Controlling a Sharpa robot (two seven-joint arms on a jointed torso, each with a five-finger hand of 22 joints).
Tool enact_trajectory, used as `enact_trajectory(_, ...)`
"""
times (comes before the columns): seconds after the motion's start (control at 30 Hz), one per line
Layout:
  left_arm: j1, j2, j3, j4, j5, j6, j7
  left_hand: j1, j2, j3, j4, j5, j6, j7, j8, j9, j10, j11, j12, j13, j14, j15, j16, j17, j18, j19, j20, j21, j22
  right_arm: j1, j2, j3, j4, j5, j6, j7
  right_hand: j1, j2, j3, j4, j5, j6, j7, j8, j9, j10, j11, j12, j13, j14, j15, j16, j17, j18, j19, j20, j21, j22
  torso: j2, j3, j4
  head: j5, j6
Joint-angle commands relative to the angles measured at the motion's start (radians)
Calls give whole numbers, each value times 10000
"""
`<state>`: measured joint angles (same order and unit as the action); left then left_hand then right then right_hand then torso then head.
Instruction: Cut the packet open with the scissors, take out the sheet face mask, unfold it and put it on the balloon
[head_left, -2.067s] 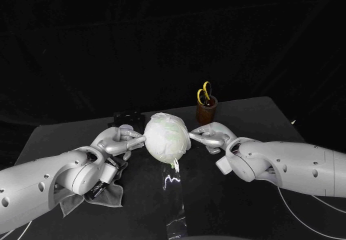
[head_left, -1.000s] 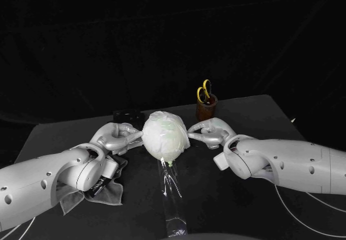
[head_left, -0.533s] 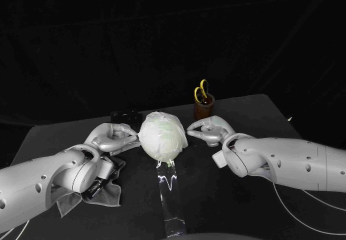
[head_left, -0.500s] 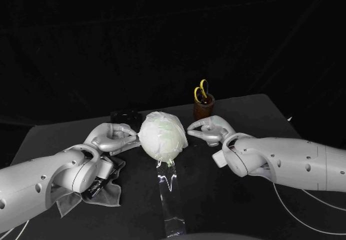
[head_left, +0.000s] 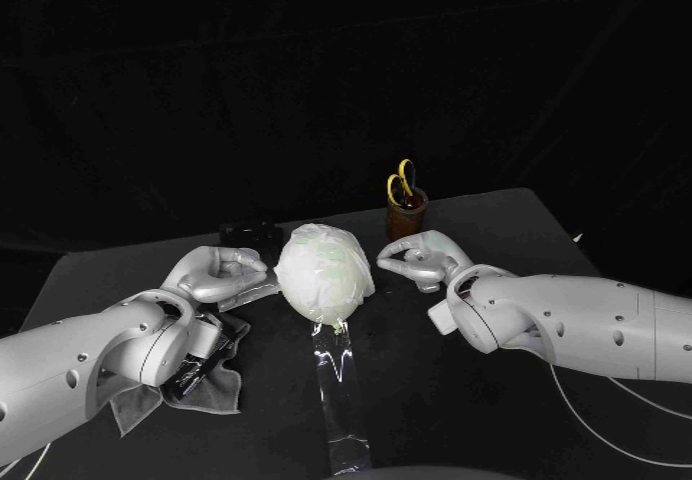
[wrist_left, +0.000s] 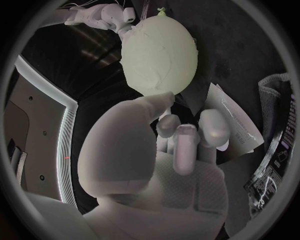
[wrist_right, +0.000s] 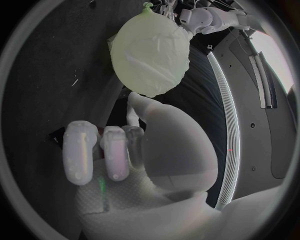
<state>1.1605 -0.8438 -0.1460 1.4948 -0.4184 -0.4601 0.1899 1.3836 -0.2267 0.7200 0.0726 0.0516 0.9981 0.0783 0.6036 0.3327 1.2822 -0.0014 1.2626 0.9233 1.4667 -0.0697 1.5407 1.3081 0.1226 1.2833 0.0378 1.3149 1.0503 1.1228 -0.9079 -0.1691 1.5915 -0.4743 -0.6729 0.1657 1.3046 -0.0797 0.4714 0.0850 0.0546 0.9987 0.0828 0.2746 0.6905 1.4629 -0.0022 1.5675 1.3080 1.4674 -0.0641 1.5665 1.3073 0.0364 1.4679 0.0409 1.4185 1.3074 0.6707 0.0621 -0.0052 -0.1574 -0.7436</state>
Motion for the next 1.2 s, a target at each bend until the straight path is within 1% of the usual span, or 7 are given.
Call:
enact_trajectory(0.03,7,-8,13,65,268,42,151,-386,75,-95,64,-50,-376,47,-106,-6,-1554,79,-1669,-2681,410,156,-263,651,66,-590,33,-556,-913,-1,-51,5,117,-636,897,-80,-306,-375,-319,171,-53,-546,313,-539,-285,1079,305,33,2628,1034,281,43,2635,4,48,187,-90,2099,-2,2,3,9,10)
enact_trajectory(0.13,6,-29,12,112,370,276,226,-1399,-611,-956,463,9,-1067,355,-537,-175,-2438,348,-2659,-3801,-111,341,-733,-656,294,-1425,132,-1375,-2231,-1,-94,5,181,-714,1056,-65,-561,-681,-658,301,-66,-909,561,-953,-565,1079,563,33,2628,1034,507,43,2635,7,7,329,-145,2082,-1,-3,-5,7,24)
enact_trajectory(0.37,6,-33,9,252,18,722,-70,-2289,-615,-3812,603,59,-2131,803,-1236,-494,-3391,799,-3627,-4301,-965,777,-1422,-2104,567,-2539,516,-2758,-3960,-1,-90,5,164,-421,817,65,-1045,-830,-1271,763,-60,-1259,729,-1396,-884,1079,723,33,2628,1034,687,43,2635,18,-19,514,-175,2074,3,4,3,-18,29)
enact_trajectory(0.4,6,-32,9,270,-38,691,-84,-1172,273,-7280,955,-39,-2703,1218,-1472,-607,-4185,1205,-4124,-4579,-2830,1212,-2807,-4716,493,-3120,876,-3494,-4347,-1,-87,5,152,-363,722,91,-1165,-835,-1399,903,-69,-1315,744,-1458,-927,1036,751,-87,2581,1034,704,43,2635,45,-87,543,-283,2038,9,2,3,-10,28)
enact_trajectory(0.43,6,-33,9,281,-81,634,-72,-537,529,-8087,1613,-46,-2833,1278,-1457,-624,-4306,1272,-4181,-4675,-3415,1274,-3194,-5349,578,-3279,990,-3829,-4550,-1,-84,5,140,-308,634,112,-1301,-814,-1602,1137,-69,-1320,769,-1519,-985,1005,765,-170,2548,1034,726,43,2635,61,-119,596,-328,2023,9,2,0,-7,28)
enact_trajectory(0.8,5,-33,16,356,-58,-441,886,436,15,-8728,2238,-18,-3715,1604,-1100,-598,-6488,2026,-5941,-6035,-8844,2352,-6940,-7980,47,-6290,2075,-7990,-6900,1,-59,6,62,98,197,232,-1090,-680,-2259,1772,-68,-1215,786,-1687,-1193,953,798,-296,2493,1034,757,43,2635,107,-178,743,-409,1995,0,0,2,-23,45)
enact_trajectory(1.2,-2,76,192,425,284,-695,1786,799,-543,-9120,2296,-10,-4515,1209,-875,-692,-7354,2807,-7295,-7341,-10821,3222,-9428,-9754,-571,-8569,2545,-11031,-8848,19,-77,8,66,418,151,452,-827,-469,-2916,2051,-66,-1195,834,-1862,-1386,644,843,-1033,2169,1034,809,43,2635,229,-508,814,-908,1829,17,0,-2,-47,64)
